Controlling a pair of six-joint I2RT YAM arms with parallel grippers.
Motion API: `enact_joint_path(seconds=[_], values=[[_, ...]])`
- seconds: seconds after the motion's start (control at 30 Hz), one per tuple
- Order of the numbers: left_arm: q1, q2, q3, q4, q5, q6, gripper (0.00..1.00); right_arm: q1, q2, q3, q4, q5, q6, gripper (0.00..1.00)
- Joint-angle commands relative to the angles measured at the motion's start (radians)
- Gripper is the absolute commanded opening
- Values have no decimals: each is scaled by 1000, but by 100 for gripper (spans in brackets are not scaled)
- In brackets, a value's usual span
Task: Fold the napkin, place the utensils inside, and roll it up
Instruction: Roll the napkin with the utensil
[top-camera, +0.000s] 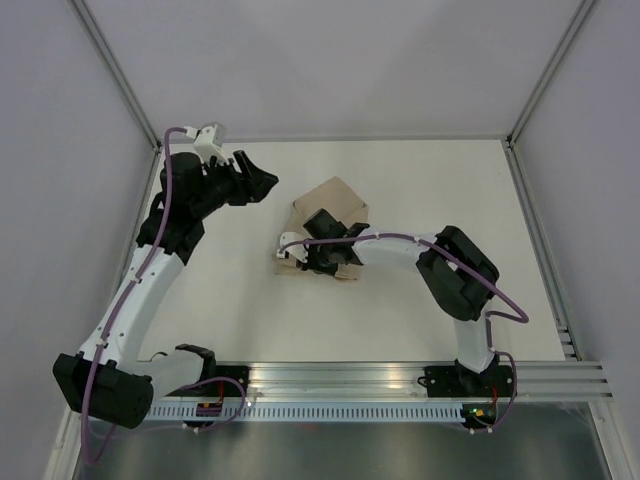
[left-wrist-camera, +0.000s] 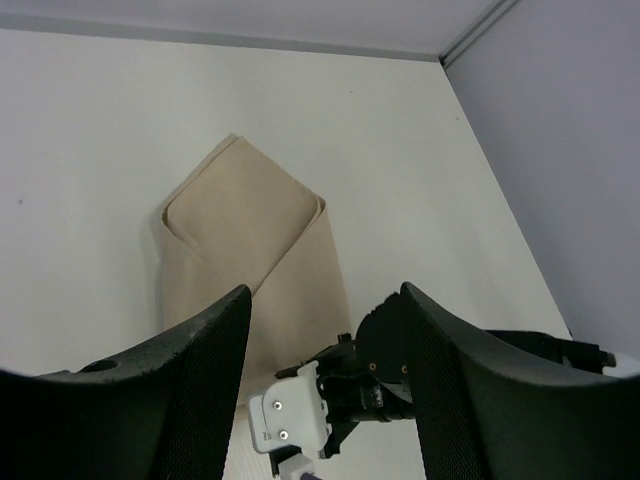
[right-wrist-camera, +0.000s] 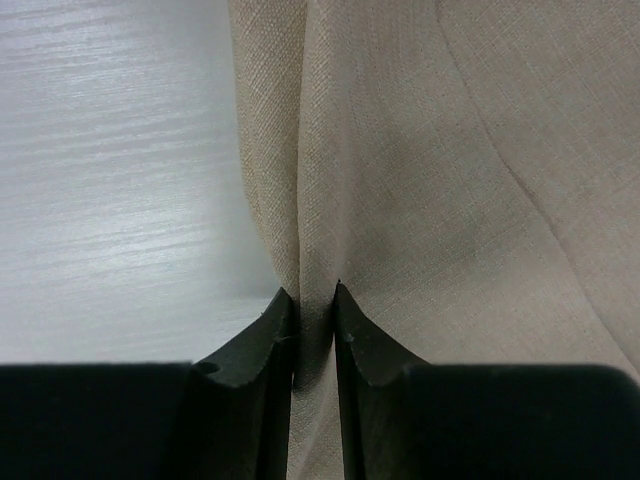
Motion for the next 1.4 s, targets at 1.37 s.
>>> enact_joint_path(seconds=[1.37], values=[[-605, -80, -616, 727, -105, 729, 55, -340, 330, 279, -828, -429, -282, 13]])
